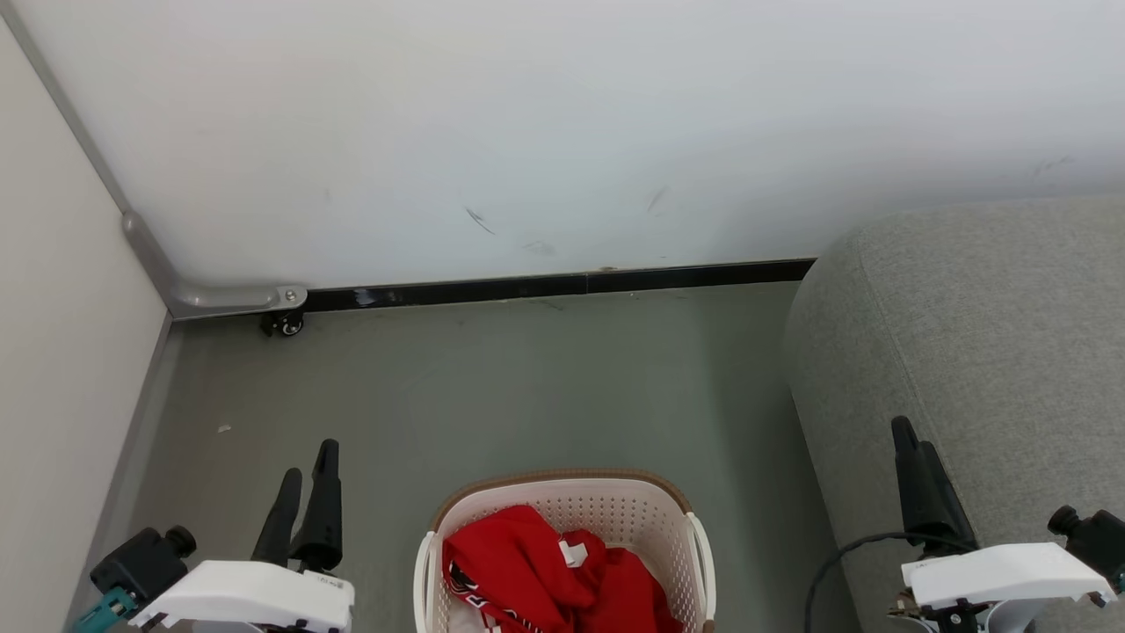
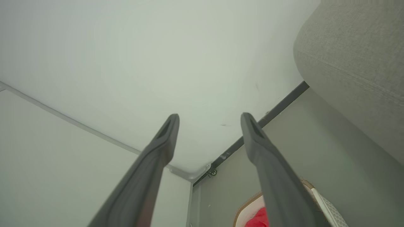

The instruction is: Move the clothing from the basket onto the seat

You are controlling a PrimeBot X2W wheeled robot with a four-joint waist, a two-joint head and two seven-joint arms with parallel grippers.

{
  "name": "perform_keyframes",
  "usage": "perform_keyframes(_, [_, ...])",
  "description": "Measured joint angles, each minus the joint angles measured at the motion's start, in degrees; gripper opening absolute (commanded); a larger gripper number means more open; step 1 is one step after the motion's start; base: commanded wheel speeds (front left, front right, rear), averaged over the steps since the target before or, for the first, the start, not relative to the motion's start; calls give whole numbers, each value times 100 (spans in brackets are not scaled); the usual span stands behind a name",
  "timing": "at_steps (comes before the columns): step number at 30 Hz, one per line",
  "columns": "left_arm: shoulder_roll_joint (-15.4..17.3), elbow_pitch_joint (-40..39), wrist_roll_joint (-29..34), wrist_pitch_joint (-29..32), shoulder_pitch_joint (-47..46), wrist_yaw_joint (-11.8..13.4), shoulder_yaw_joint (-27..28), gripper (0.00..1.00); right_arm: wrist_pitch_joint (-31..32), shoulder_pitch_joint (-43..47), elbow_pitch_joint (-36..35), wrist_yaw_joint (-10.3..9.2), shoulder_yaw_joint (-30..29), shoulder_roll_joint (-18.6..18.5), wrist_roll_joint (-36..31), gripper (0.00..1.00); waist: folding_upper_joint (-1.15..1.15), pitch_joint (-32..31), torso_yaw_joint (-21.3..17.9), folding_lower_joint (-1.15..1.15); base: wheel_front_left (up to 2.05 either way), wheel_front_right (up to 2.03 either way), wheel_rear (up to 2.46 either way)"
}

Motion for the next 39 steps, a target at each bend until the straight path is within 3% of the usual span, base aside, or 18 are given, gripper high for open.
perform_keyframes(20, [198,-35,2647,-437,-3,401,-637,100,-174,-9,209,0,99,55,-2221,100,0,51,39,-4,0,0,0])
perform_keyframes(39, [183,187,4108,-799,-2,776,-861,100,-385,-25,334,0,-24,187,-3868,100,0,121,93,-5,0,0,0])
